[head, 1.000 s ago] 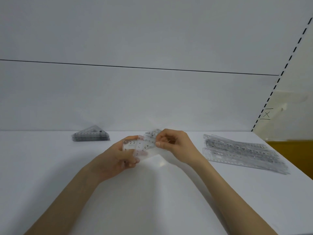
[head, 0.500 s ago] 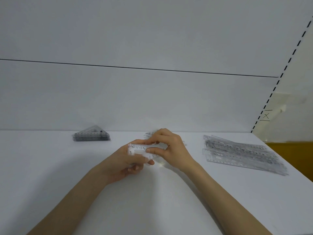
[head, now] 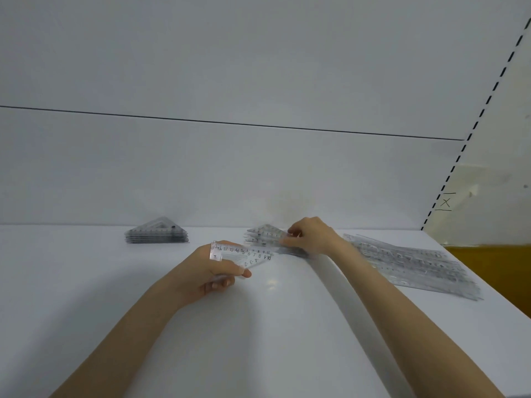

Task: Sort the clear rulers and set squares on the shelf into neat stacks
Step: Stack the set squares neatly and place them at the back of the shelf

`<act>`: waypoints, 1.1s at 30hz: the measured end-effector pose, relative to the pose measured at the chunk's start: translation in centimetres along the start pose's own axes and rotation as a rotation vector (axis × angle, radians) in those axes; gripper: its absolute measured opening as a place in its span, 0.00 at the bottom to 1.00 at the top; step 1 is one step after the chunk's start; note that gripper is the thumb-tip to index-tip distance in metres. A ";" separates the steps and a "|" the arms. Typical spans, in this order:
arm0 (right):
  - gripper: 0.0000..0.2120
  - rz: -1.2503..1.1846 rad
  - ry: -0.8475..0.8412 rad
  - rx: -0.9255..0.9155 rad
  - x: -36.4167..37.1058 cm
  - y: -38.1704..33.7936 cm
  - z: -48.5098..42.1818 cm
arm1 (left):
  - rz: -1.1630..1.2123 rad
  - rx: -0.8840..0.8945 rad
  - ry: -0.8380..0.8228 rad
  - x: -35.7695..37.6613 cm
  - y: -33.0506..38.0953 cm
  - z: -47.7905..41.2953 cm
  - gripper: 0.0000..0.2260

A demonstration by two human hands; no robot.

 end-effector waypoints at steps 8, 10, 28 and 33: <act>0.19 -0.294 0.135 0.052 0.3 1.3 -0.3 | 0.032 0.005 0.016 -0.3 0.1 0.0 0.32; 0.16 -0.356 0.141 0.055 0.6 1.7 -0.6 | 0.038 0.002 0.009 -0.3 0.1 -0.1 0.32; 0.11 -0.673 0.194 -0.247 -2.1 -1.0 5.3 | 0.067 -0.017 -0.071 0.1 -0.3 -0.3 0.34; 0.14 -0.525 0.134 -0.451 -0.7 -4.2 7.2 | 0.093 0.020 -0.221 1.2 0.4 0.6 0.41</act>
Point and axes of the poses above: each hand's wrist, its own z-axis away from the middle knuckle, its own x-axis out of the palm, y = z × x, the point moved 4 cm from there along -z, towards the middle knuckle, and after that the axes turned 3 degrees about x, right-handed, at the moved point
